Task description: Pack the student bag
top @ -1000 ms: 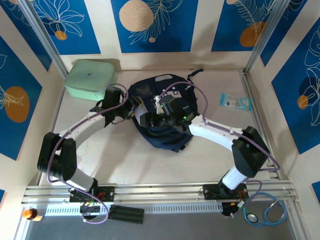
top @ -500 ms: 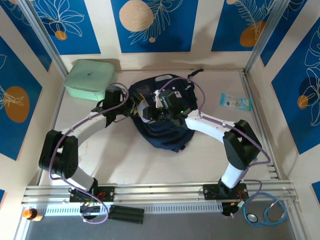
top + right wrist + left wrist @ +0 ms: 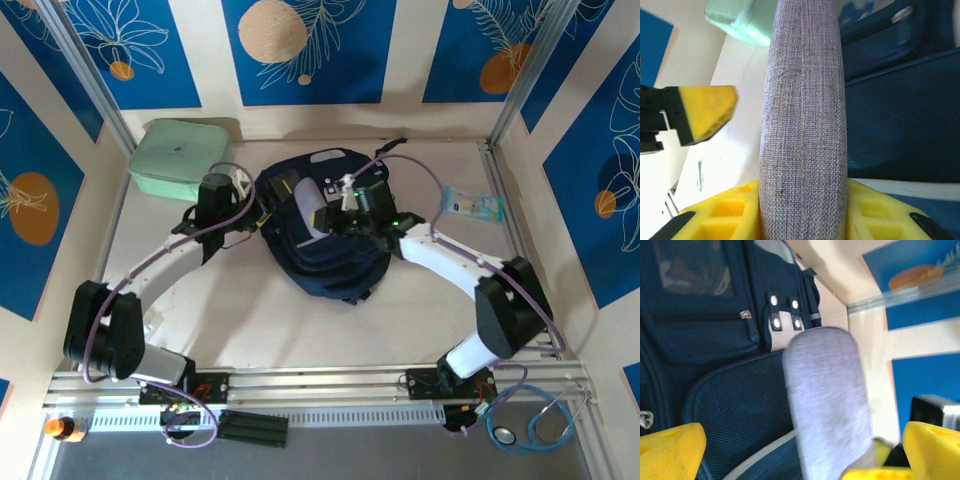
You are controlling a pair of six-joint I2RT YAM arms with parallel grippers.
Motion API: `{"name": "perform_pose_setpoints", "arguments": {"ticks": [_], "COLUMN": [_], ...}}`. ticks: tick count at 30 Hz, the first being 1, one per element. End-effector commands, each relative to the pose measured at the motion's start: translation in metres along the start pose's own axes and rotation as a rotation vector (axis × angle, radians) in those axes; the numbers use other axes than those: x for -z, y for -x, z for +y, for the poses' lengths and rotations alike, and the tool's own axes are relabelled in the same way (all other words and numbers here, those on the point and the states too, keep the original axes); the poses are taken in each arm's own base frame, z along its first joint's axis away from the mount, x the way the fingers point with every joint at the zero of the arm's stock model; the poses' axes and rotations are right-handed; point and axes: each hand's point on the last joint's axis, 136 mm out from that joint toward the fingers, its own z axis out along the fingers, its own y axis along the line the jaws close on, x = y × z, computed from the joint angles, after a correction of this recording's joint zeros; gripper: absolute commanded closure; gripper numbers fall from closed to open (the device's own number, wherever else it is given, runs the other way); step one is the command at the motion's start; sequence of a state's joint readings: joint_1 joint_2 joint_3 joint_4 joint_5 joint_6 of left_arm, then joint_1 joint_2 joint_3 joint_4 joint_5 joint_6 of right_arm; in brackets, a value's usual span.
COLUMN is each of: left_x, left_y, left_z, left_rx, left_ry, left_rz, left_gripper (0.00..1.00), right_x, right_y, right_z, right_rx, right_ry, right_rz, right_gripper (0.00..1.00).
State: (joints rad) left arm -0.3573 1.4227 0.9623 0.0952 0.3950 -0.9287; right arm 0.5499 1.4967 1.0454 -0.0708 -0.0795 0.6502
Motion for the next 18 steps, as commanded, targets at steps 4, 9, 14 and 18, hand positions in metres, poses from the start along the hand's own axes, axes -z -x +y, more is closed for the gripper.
{"name": "perform_pose_setpoints", "arguments": {"ticks": [4, 9, 14, 18], "left_x": [-0.004, -0.036, -0.063, -0.079], "left_y": [-0.037, -0.079, -0.111, -0.133], "left_z": [-0.020, -0.026, -0.032, -0.032], "left_rx": [-0.416, -0.642, -0.853, -1.009], "left_ry": [0.057, 0.120, 0.176, 0.201], "left_rz": [0.156, 0.291, 0.424, 0.541], "left_gripper": [0.00, 0.00, 0.03, 0.10], "right_x": [0.074, 0.116, 0.143, 0.151], "right_y": [0.032, 0.043, 0.045, 0.044], "right_z": [-0.035, -0.061, -0.080, -0.086], "right_rx": [-0.047, -0.127, -0.212, -0.222], "right_ry": [-0.037, -0.083, -0.113, -0.117], "right_rz": [-0.142, -0.227, -0.283, -0.301], "right_gripper": [0.71, 0.71, 0.72, 0.71]}}
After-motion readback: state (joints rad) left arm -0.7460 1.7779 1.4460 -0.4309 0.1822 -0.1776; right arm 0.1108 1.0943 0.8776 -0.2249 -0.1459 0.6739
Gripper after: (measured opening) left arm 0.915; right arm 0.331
